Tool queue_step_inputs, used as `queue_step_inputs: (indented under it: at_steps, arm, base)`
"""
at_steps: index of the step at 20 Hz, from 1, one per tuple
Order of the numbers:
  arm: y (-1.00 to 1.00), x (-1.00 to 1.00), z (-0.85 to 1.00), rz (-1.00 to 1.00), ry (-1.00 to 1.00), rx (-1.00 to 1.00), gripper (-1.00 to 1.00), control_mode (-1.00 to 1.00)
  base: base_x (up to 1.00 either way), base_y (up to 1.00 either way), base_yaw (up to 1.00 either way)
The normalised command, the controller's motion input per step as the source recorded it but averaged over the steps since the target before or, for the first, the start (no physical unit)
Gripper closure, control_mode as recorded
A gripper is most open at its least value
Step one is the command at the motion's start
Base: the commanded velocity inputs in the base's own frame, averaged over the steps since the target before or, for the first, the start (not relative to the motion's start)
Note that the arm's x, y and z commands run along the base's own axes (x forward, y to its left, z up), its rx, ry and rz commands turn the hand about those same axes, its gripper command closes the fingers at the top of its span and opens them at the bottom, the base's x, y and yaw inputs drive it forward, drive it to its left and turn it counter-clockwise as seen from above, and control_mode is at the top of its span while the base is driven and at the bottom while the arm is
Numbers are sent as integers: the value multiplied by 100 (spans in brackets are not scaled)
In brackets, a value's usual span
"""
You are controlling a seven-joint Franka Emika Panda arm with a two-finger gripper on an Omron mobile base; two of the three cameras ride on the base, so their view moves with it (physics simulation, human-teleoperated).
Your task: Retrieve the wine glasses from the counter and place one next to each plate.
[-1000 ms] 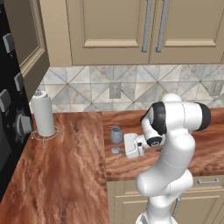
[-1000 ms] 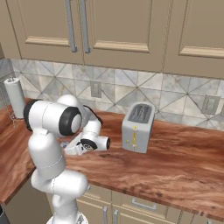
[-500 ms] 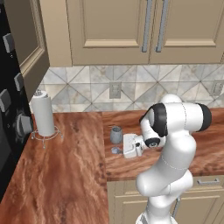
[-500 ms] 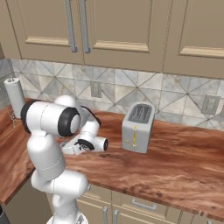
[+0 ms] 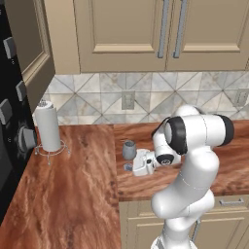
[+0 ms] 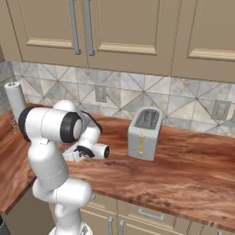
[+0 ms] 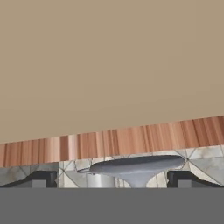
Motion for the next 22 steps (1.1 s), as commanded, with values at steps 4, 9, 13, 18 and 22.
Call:
queue_step_inputs:
  at_steps: [4,9,13,18,22]
  arm:
    - [4,6,0,-2,0,0,-100,-100]
    - [1,2,0,-1,0,0,100,-100]
    - [9,0,7,0,0,0,100,-100]
    - [5,0,11,0,0,0,100,-100]
    - [27,-6,35,0,-1,0,100,-100]
  base:
    - [0,0,0]
    - [0,0,0]
    - [0,0,0]
    - [0,0,0]
    - [0,0,0]
